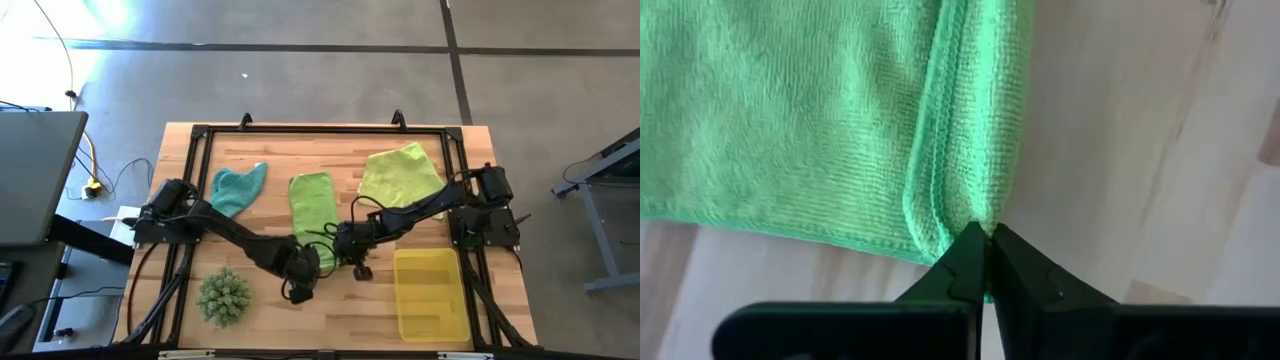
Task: Roll microfiber towels into tight, uniform cylinder then place into a basket
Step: Roll the green microfiber cloth
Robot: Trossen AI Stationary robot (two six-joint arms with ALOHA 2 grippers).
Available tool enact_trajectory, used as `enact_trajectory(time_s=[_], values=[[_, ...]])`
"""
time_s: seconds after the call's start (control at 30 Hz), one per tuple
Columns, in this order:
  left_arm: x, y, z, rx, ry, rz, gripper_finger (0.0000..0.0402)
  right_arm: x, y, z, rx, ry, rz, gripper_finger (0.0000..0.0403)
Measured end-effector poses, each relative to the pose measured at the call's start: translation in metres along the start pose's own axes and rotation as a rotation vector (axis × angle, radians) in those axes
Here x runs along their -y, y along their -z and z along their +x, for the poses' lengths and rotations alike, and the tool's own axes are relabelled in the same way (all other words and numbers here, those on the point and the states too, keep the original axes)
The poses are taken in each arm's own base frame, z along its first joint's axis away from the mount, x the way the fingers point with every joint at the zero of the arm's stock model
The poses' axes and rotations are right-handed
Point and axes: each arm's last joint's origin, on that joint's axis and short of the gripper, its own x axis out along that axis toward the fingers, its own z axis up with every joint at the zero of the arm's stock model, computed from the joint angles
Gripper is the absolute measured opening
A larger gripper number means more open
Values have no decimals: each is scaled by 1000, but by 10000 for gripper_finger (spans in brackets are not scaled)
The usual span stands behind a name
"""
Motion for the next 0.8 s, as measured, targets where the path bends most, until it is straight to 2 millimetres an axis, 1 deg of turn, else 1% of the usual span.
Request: enact_trajectory(time_s=[0.13, 0.27, 0.43, 0.53, 0.6, 0.7, 0.8], values=[[-13, -4, 3, -26, -66, -101, 2, 11, 0, -3, 5, 27, 70, 3], [-27, -7, 18, -54, -118, -157, 1, 21, 2, -4, -12, 97, 114, 3], [-35, -12, 25, -63, -131, -165, 1, 25, 3, -5, -21, 136, 112, 3], [-36, -12, 27, -71, -134, -150, 1, 25, 3, -5, -27, 158, 57, 7], [-36, -12, 27, -72, -134, -149, 1, 26, 4, -5, -34, 201, 21, 25], [-35, -11, 28, -70, -137, -143, 1, 27, 5, -8, -60, 229, -50, 69], [-35, -11, 28, -70, -138, -143, 1, 26, 4, -18, -119, 232, -70, 112]])
